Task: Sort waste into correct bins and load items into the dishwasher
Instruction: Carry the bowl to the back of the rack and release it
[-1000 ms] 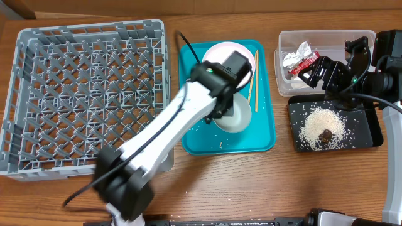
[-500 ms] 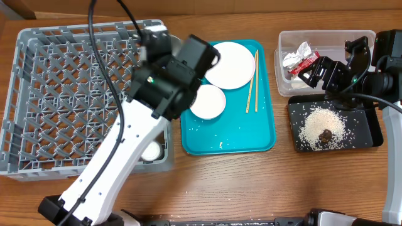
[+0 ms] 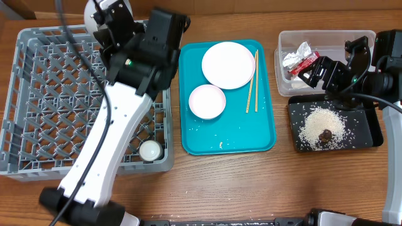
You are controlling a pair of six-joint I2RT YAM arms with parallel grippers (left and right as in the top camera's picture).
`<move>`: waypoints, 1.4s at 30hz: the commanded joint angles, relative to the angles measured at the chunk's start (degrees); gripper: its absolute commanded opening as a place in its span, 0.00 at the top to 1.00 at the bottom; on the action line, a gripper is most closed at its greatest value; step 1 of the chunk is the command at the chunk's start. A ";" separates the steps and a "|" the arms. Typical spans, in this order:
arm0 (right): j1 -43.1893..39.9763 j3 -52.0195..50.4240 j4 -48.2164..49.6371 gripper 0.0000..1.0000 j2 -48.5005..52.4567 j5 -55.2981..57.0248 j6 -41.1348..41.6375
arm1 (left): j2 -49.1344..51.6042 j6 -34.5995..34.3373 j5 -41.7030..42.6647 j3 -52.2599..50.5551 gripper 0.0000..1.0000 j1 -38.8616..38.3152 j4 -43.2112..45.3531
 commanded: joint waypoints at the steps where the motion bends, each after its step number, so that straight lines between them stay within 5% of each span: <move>1: -0.20 0.28 0.22 0.00 0.15 0.24 -0.39 | 6.08 3.61 -11.32 0.46 0.96 1.90 3.21; 11: -0.20 0.28 0.22 0.00 0.15 0.24 -0.39 | 23.52 9.20 -10.88 0.46 0.96 7.54 19.71; 21: -0.20 0.28 0.22 0.00 0.15 0.24 -0.42 | 33.94 29.16 -9.22 0.46 0.96 10.32 44.46; 37: -0.20 0.28 0.22 0.00 0.15 0.24 -0.39 | 37.90 30.77 -7.10 0.44 0.96 7.93 40.54; 42: -0.20 0.28 0.22 0.00 0.15 0.24 -0.42 | 37.90 30.80 -2.56 0.44 0.69 6.82 35.32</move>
